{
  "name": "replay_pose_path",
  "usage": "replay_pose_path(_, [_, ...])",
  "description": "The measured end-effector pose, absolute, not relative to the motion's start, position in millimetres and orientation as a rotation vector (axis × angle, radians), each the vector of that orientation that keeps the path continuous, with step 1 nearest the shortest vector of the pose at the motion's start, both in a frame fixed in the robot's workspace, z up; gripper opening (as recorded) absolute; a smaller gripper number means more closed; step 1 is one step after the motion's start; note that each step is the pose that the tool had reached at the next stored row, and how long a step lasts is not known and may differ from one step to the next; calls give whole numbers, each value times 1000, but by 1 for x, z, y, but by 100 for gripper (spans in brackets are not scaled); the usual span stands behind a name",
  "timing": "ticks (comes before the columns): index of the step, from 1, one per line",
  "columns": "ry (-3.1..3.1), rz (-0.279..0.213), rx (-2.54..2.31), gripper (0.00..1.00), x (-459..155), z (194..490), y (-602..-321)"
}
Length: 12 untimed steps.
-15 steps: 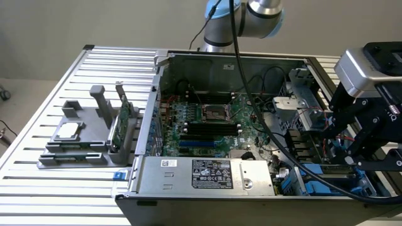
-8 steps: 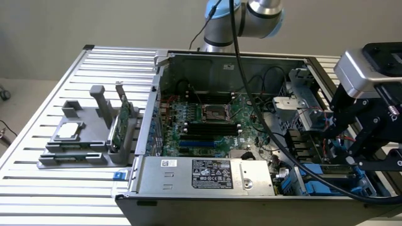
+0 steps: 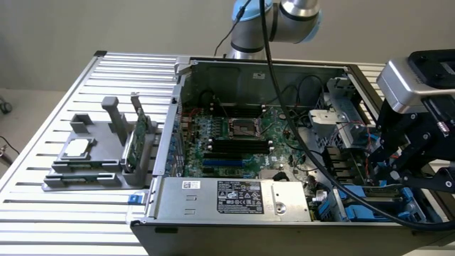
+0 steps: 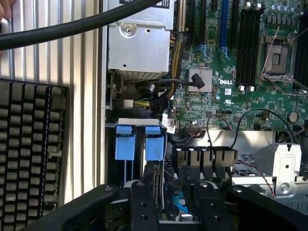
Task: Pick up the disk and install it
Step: 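Insert the disk into the insertion slot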
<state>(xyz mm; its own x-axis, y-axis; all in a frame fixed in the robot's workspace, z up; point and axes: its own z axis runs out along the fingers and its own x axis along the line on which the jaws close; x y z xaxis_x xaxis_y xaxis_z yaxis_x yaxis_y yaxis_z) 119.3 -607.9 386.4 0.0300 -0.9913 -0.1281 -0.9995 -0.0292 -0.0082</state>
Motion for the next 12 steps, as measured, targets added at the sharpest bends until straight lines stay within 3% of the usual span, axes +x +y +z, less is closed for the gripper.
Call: replay_pose_path(12, [2120,131,-2184,34,119,386,-608])
